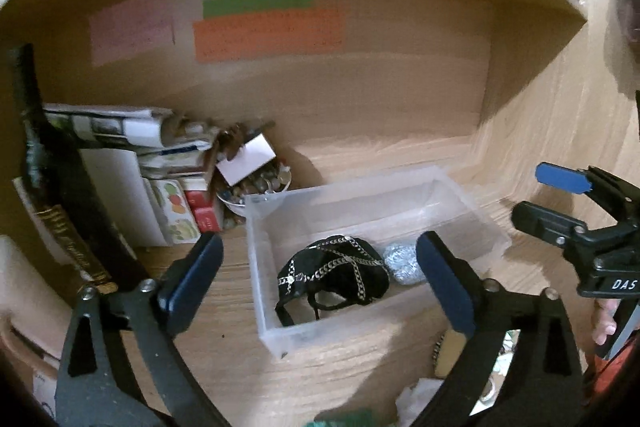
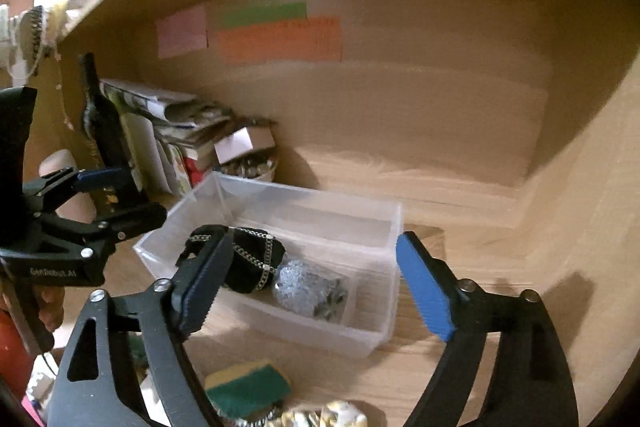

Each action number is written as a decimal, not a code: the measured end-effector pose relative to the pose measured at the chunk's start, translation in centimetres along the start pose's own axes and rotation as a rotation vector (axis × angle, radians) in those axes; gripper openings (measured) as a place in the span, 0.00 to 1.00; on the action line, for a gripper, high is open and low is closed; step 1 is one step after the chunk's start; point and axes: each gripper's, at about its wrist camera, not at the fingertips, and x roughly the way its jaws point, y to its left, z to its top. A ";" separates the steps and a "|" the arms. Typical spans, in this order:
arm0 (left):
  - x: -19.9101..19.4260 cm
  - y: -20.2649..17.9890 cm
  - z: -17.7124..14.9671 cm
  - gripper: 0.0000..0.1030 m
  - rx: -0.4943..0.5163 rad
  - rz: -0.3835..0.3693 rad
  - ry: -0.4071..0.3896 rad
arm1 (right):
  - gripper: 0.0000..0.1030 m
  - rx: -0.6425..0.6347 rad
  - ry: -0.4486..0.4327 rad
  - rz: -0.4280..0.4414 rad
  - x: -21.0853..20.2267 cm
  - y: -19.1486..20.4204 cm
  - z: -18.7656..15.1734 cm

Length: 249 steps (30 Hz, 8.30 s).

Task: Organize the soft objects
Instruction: 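Move both open tools back over the remaining pile, then grasp the green knit sock with the left tool while the right tool grasps the floral scrunchie, then lower the sock into the bin with the left tool while the right tool releases the scrunchie there, then grasp the green-and-yellow sponge with the right tool while the left tool grasps the yellow plush ball, then carry the plush ball into the bin with the left tool while the right tool drops the sponge in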

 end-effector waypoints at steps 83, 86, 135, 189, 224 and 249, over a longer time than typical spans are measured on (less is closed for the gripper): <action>0.9 1.7 0.6 0.17 -0.085 -0.116 -0.049 | 0.16 0.007 -0.096 0.053 -0.1 1.6 0.3; 2.5 1.4 0.8 0.17 -0.086 -0.102 -0.027 | 0.16 0.008 -0.066 0.066 1.5 1.7 0.5; -1.2 -0.2 -3.7 1.00 0.027 -0.005 -0.025 | 0.79 -0.010 0.050 -0.027 0.8 2.0 -3.9; -3.3 0.6 -6.8 0.42 -0.083 -0.081 0.005 | 0.28 0.105 0.000 0.027 -2.1 1.0 -6.4; 9.3 0.4 -1.6 0.42 -0.045 -0.125 0.140 | 0.30 0.088 0.144 0.035 7.3 -1.3 -2.7; 2.8 1.1 -3.0 1.00 -0.005 -0.064 0.068 | 0.80 0.036 0.128 -0.025 2.1 -1.3 -5.8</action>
